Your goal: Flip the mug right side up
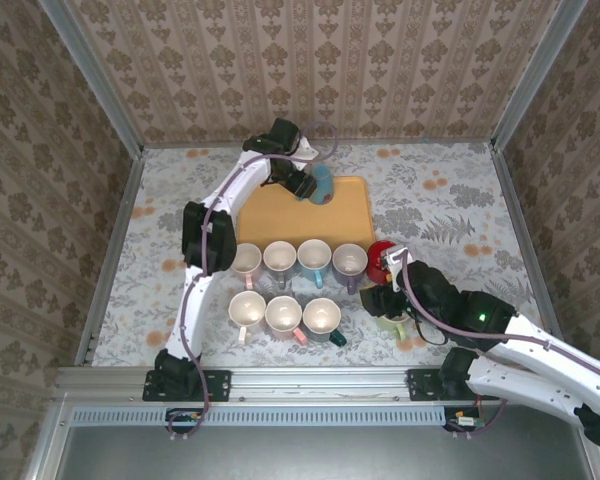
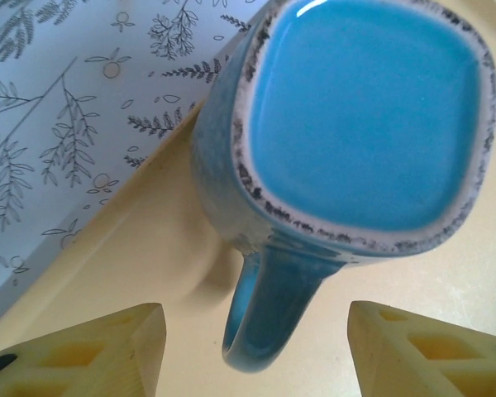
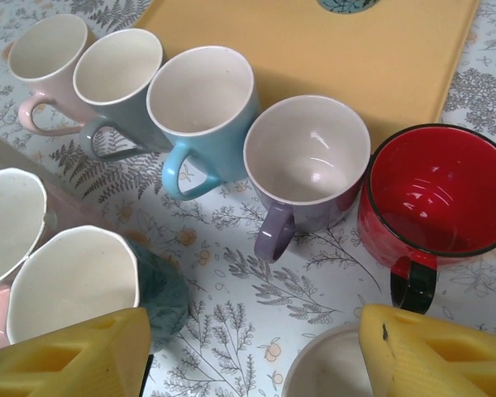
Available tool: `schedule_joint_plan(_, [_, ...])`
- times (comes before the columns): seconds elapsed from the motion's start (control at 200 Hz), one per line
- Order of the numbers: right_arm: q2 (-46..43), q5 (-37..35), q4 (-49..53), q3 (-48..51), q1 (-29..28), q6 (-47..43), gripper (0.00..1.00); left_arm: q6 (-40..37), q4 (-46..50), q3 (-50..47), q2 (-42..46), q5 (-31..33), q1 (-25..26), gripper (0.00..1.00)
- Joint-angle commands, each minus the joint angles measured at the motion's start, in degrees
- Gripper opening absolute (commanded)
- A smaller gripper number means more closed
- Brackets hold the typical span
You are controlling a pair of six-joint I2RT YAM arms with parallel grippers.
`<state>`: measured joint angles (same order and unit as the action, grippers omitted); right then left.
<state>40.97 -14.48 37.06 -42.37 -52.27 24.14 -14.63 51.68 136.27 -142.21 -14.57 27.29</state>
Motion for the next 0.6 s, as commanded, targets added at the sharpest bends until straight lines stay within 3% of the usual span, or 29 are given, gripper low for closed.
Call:
schedule_joint_plan(0.0, [-0.2,1.3,-1.8,1.2,0.3,0.4,0.68,0.1,2.0,2.6,-1.0,-1.8,-0.2,0.58])
schedule_joint_plan(0.12, [-0.2,1.5,-2.0,1.5,0.4,0.7,0.68,0.3,2.2,3.6,-2.3,-0.8,-0.2,0.5])
schedule_joint_plan(0.385, [-0.5,1.5,-1.6,1.7,0.5,1.3,0.68,0.9,2.5,5.4,-4.3,2.5,0.1,0.18])
schedule_joint_plan(0.595, [-1.3,1.2,-1.2,2.0,0.5,2.0,0.68,1.0,1.9,4.3,-4.2,7.1,0.9,0.04])
